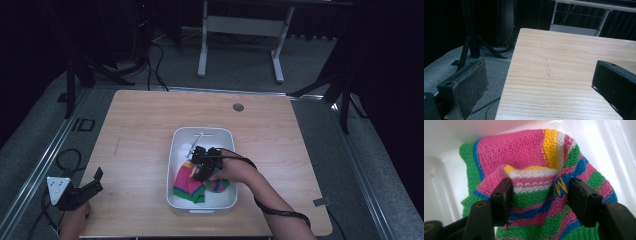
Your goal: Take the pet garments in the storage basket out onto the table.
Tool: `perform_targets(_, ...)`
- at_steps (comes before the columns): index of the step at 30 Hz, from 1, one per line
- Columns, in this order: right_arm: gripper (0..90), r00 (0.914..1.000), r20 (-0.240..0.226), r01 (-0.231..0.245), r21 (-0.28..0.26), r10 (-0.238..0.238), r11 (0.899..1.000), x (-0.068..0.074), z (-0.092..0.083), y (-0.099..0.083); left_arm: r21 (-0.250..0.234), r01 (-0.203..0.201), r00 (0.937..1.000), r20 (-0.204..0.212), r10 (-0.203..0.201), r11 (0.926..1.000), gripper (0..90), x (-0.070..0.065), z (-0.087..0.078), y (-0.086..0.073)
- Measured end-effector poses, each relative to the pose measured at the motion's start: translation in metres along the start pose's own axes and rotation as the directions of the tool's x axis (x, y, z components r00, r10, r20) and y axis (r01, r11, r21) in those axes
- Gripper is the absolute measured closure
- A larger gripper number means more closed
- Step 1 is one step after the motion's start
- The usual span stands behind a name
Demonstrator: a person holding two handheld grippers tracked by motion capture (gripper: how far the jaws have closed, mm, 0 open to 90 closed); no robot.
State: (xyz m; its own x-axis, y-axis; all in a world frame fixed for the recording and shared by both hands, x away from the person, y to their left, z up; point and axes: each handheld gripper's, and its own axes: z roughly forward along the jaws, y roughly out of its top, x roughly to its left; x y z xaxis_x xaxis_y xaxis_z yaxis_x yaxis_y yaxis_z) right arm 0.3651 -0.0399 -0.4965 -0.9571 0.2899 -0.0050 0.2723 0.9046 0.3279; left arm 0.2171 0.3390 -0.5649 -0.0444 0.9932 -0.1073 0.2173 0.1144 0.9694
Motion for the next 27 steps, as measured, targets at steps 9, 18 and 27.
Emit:
perform_targets(9,79.7,0.9959,0.080,0.042,0.008,-0.043,0.999,0.006,-0.002,0.002,0.003,0.001,1.0000,-0.003,-0.001,1.0000,0.9,0.000,0.000,0.000)
perform_targets(18,80.8,0.9942,0.107,0.002,-0.105,0.010,0.994,0.001,-0.030,-0.012,0.003,-0.004,1.0000,-0.006,0.004,1.0000,0.9,0.000,0.000,0.000)
perform_targets(27,80.8,0.9911,0.133,0.026,-0.247,0.008,0.969,0.008,-0.075,-0.017,0.004,-0.004,1.0000,-0.008,0.004,1.0000,0.9,-0.001,0.000,0.000)
